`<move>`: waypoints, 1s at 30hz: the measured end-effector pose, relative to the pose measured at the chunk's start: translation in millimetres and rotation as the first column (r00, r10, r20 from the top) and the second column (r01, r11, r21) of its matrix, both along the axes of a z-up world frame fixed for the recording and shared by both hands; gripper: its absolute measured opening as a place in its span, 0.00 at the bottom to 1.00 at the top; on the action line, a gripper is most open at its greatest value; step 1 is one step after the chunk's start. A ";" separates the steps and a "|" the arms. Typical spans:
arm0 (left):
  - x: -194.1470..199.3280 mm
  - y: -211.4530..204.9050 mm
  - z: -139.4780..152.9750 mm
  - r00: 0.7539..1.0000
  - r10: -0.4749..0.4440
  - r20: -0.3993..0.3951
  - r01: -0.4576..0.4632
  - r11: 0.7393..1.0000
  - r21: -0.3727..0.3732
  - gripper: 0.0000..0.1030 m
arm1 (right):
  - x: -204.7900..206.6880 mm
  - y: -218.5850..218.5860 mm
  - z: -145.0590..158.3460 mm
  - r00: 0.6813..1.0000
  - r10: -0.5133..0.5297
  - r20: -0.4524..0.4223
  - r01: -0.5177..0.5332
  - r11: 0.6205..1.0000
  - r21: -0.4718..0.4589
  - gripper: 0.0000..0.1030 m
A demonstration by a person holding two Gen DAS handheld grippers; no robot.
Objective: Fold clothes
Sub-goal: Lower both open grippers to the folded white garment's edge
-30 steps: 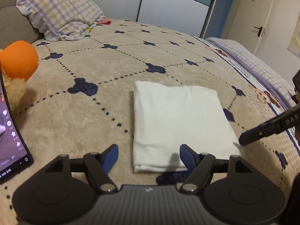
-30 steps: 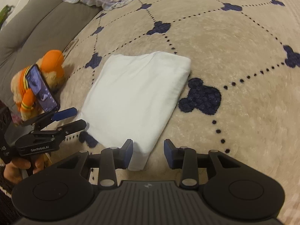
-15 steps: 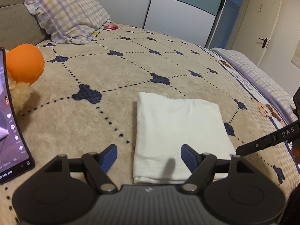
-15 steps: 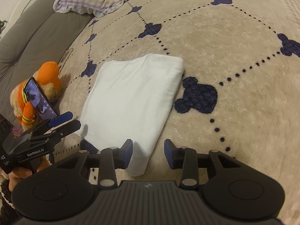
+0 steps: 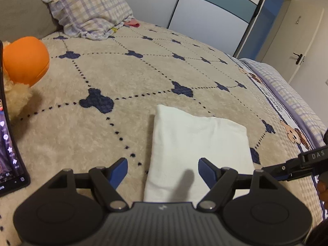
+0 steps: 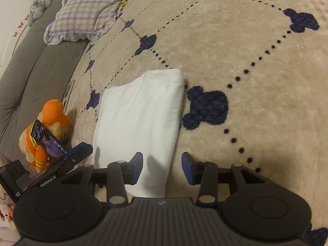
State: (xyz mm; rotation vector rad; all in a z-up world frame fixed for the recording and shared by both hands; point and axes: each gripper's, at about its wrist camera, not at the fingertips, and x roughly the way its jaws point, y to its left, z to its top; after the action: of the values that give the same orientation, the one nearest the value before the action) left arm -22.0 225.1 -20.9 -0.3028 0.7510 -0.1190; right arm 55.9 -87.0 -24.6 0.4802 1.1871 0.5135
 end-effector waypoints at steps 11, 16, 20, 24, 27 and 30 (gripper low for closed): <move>22.6 15.4 -12.6 0.995 -0.001 -0.096 -0.013 0.989 -0.147 0.88 | 5.1 -3.7 -8.6 0.998 -0.062 -0.006 0.062 0.998 0.027 0.52; 28.1 19.0 -16.1 0.995 0.006 -0.100 -0.025 0.980 -0.196 0.90 | 6.5 -4.9 -12.0 0.996 -0.092 -0.005 0.092 0.995 0.041 0.53; 31.7 22.7 -18.8 0.995 0.013 -0.098 -0.035 0.974 -0.225 0.90 | 8.2 -4.5 -14.2 0.995 -0.104 -0.006 0.104 0.993 0.048 0.53; 35.9 23.1 -18.6 0.996 0.013 -0.085 -0.031 0.975 -0.218 0.90 | 9.4 -4.5 -16.5 0.993 -0.118 -0.010 0.119 0.991 0.056 0.53; 39.2 23.0 -20.2 0.997 0.005 -0.074 -0.021 0.977 -0.212 0.90 | 10.6 -3.9 -17.7 0.992 -0.128 -0.011 0.128 0.990 0.061 0.53; 41.9 26.3 -23.6 0.998 0.003 -0.065 -0.018 0.973 -0.230 0.90 | 11.9 -3.7 -19.0 0.991 -0.137 -0.012 0.137 0.988 0.066 0.53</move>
State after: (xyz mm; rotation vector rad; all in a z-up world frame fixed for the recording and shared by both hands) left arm 19.9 251.4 -44.4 -0.5335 0.8002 -0.1882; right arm 67.8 -90.7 -43.6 0.6167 1.1378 0.4341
